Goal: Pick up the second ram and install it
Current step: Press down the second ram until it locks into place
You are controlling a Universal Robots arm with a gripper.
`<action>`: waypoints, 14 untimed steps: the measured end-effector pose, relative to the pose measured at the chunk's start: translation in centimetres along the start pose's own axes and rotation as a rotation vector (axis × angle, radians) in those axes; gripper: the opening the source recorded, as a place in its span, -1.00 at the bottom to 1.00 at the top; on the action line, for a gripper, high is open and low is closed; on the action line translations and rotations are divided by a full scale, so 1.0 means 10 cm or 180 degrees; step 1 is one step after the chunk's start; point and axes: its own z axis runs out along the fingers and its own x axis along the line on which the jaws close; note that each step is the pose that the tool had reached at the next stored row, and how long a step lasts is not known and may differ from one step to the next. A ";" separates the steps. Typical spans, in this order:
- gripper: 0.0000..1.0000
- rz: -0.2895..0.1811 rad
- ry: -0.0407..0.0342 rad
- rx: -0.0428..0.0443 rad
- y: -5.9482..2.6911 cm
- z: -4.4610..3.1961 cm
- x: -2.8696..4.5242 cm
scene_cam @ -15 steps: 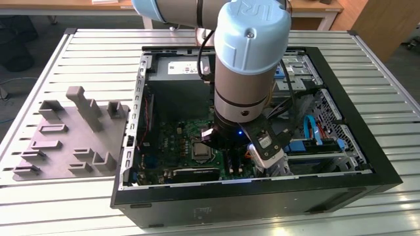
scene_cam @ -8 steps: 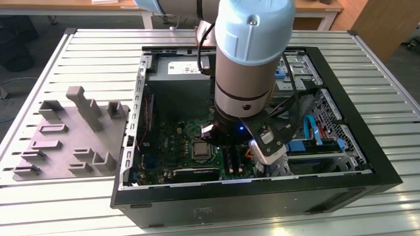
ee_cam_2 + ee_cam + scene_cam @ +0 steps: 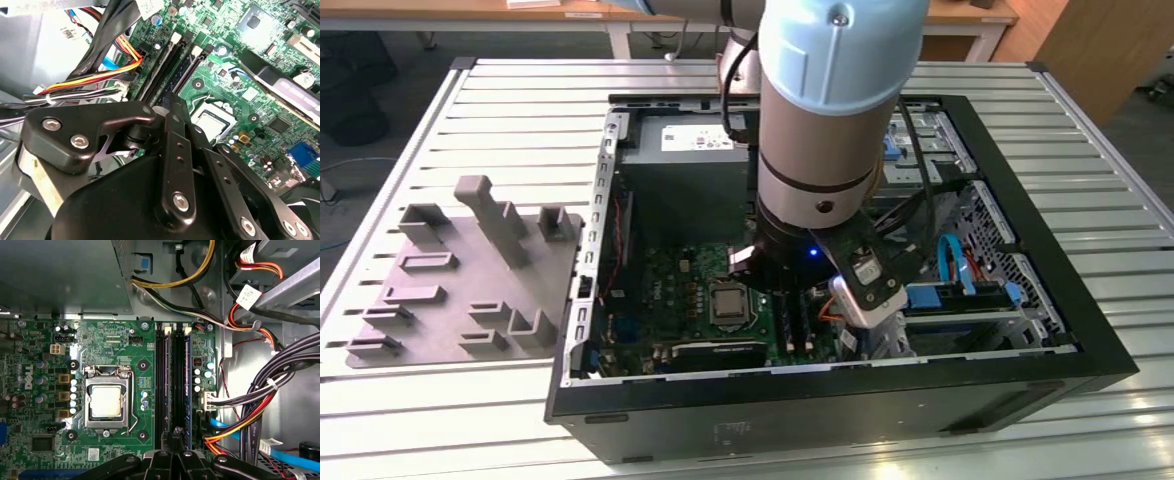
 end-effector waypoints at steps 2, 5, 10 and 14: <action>-0.79 0.0000 0.0000 0.0001 0.003 -0.002 -0.001; -0.79 0.0000 0.0000 0.0000 0.027 0.001 0.001; -0.79 0.0000 0.0000 0.0001 0.111 0.009 0.002; -0.79 0.0000 0.0000 0.0000 0.197 0.017 0.003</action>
